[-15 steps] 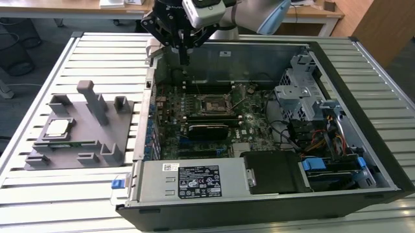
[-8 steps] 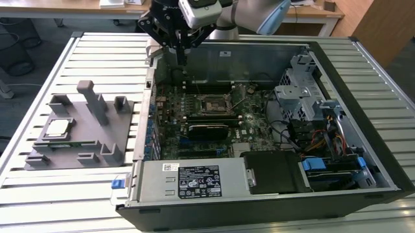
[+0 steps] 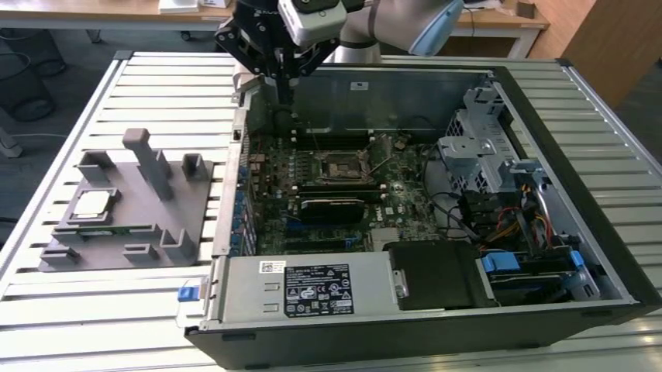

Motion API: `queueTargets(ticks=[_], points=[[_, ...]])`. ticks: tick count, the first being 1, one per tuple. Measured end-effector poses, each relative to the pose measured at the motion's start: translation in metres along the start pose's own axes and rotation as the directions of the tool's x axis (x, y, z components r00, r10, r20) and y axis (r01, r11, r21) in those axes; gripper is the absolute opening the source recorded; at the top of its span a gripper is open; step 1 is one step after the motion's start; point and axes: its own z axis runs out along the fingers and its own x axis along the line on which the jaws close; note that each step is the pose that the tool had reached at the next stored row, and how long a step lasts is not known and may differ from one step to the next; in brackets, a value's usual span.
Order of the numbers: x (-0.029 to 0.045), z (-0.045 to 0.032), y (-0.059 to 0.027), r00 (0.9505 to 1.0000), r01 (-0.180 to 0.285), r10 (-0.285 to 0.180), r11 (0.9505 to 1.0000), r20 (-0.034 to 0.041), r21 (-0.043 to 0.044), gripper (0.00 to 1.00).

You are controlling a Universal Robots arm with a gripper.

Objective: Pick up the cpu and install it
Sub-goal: 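Reach for the cpu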

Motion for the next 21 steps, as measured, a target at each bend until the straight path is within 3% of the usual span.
queueTargets(ticks=[21], points=[[0.0099, 0.0014, -0.0008, 1.0, 0.0, 0.0, 1.0, -0.001, 0.0001, 0.11]])
